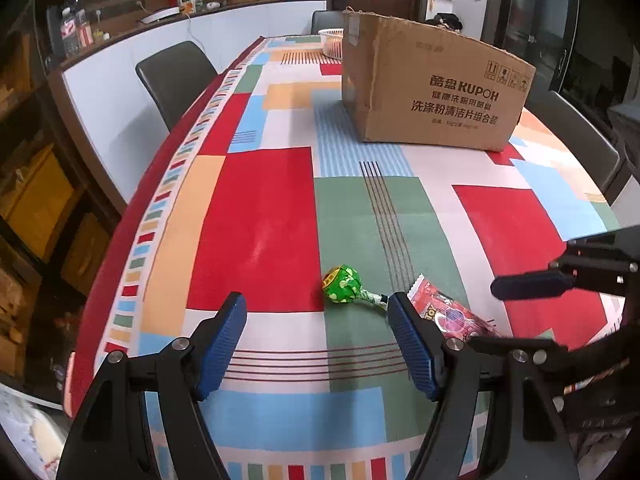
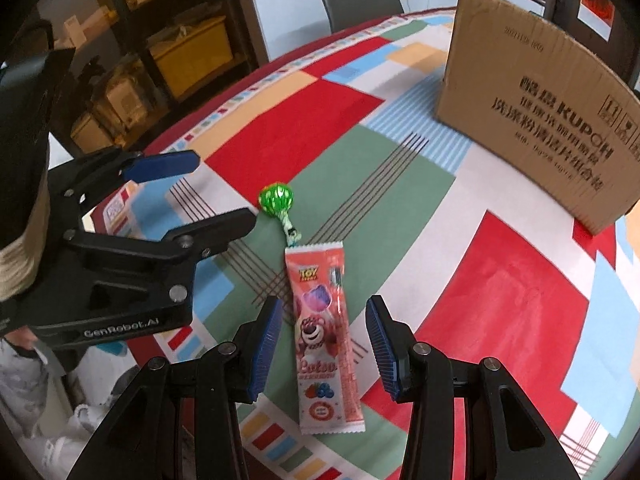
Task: Organize snacks
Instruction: 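Grasp the pink Lotso candy stick with the right gripper while the left grasps the green lollipop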
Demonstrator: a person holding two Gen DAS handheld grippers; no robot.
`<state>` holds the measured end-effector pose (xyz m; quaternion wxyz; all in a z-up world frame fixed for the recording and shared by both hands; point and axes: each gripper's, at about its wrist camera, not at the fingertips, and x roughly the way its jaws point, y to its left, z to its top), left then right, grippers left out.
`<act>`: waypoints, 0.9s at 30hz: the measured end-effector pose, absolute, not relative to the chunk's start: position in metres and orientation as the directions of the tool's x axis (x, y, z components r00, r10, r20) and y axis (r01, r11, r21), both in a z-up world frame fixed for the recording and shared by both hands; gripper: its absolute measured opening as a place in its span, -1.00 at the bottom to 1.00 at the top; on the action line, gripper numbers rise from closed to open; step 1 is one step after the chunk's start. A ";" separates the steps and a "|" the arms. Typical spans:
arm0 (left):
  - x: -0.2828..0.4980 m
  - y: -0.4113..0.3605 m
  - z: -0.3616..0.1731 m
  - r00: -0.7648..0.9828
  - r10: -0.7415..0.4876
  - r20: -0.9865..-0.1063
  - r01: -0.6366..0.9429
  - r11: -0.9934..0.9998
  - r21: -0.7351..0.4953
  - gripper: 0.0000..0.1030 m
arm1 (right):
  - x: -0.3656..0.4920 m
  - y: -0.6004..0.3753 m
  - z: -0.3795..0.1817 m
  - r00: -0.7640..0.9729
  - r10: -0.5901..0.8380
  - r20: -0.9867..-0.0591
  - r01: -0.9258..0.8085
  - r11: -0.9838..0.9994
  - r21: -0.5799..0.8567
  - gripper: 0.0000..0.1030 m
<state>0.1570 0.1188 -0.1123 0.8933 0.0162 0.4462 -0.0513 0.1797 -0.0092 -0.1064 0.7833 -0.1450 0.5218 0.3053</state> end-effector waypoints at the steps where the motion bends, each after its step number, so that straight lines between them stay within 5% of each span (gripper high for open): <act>1: 0.158 0.119 -0.114 0.596 -0.083 -0.799 0.107 0.994 -0.023 0.40 | 0.180 -0.009 -0.108 0.265 0.325 -0.908 -0.630 0.771 0.092 -0.13; 14: 0.187 0.113 -0.139 0.543 -0.131 -0.830 0.066 0.991 -0.113 0.03 | 0.183 -0.003 -0.127 0.245 0.294 -0.924 -0.619 0.781 0.084 -0.14; 17: 0.191 0.111 -0.142 0.540 -0.120 -0.833 0.054 0.993 -0.109 -0.06 | 0.183 -0.002 -0.132 0.235 0.290 -0.928 -0.623 0.778 0.086 -0.28; 22: 0.194 0.105 -0.142 0.540 -0.103 -0.835 0.063 0.995 -0.082 -0.47 | 0.186 -0.006 -0.133 0.237 0.305 -0.922 -0.612 0.784 0.103 -0.38; 27: 0.193 0.101 -0.141 0.533 -0.094 -0.841 0.076 0.995 -0.063 -0.51 | 0.192 -0.018 -0.133 0.251 0.331 -0.910 -0.572 0.809 0.137 -0.44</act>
